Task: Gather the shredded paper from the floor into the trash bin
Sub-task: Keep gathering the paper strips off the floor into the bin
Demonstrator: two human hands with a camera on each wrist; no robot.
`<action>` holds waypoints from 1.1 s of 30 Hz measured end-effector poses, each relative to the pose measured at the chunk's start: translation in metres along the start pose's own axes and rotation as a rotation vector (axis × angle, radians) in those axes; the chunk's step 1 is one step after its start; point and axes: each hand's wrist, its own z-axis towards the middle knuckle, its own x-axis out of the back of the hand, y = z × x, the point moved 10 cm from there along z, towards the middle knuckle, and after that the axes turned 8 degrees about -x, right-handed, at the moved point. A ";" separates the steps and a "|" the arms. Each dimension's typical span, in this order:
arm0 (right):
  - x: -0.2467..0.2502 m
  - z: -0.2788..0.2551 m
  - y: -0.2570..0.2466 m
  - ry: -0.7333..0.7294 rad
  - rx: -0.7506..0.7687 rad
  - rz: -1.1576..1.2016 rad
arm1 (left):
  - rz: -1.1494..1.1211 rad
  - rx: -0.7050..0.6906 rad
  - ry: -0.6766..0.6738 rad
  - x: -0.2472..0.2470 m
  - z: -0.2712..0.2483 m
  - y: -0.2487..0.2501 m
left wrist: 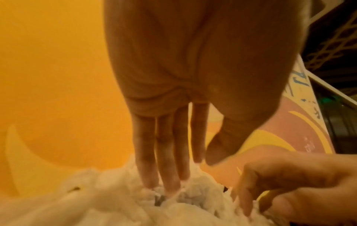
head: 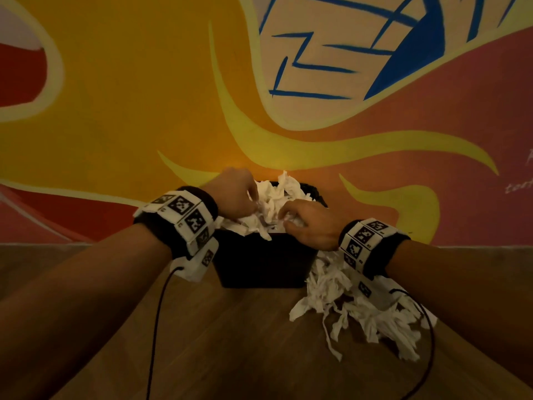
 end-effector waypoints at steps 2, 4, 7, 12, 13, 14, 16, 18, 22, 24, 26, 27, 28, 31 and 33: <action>0.001 -0.006 0.005 0.059 -0.011 -0.039 | 0.054 0.032 0.172 0.021 -0.007 -0.007; -0.001 -0.015 0.003 0.128 -0.004 -0.091 | 0.094 0.111 0.141 0.012 -0.012 -0.016; -0.016 -0.022 -0.002 0.062 0.033 -0.106 | 0.089 0.161 -0.090 -0.031 -0.015 -0.020; -0.022 -0.018 0.004 0.000 -0.021 -0.183 | 0.044 0.085 -0.148 -0.050 -0.002 -0.005; -0.022 -0.017 0.006 -0.014 -0.034 -0.194 | 0.016 0.096 -0.150 -0.049 0.002 -0.004; -0.022 -0.016 0.008 -0.028 -0.043 -0.197 | -0.026 0.107 -0.143 -0.048 0.008 -0.004; -0.020 -0.015 0.010 -0.050 -0.050 -0.185 | -0.085 0.122 -0.129 -0.049 0.016 -0.004; -0.021 -0.015 0.011 -0.074 -0.059 -0.180 | -0.055 0.127 -0.125 -0.055 0.024 -0.004; -0.025 -0.017 0.011 -0.136 -0.059 -0.191 | 0.077 0.124 -0.122 -0.063 0.029 -0.002; -0.024 -0.022 0.009 -0.140 -0.040 -0.195 | 0.121 0.098 -0.140 -0.058 0.027 0.004; -0.020 -0.030 0.008 -0.113 -0.015 -0.175 | 0.178 0.077 -0.193 -0.052 0.022 0.009; -0.017 -0.035 0.007 -0.085 0.008 -0.154 | 0.219 0.074 -0.226 -0.048 0.018 0.011; -0.013 -0.040 0.006 -0.041 0.039 -0.130 | 0.267 0.082 -0.239 -0.043 0.013 0.012; 0.009 -0.060 0.003 0.211 0.135 -0.107 | 0.383 0.086 -0.102 -0.016 0.003 0.024; 0.027 -0.078 0.003 0.434 0.217 -0.132 | 0.335 0.021 0.027 -0.007 -0.002 0.045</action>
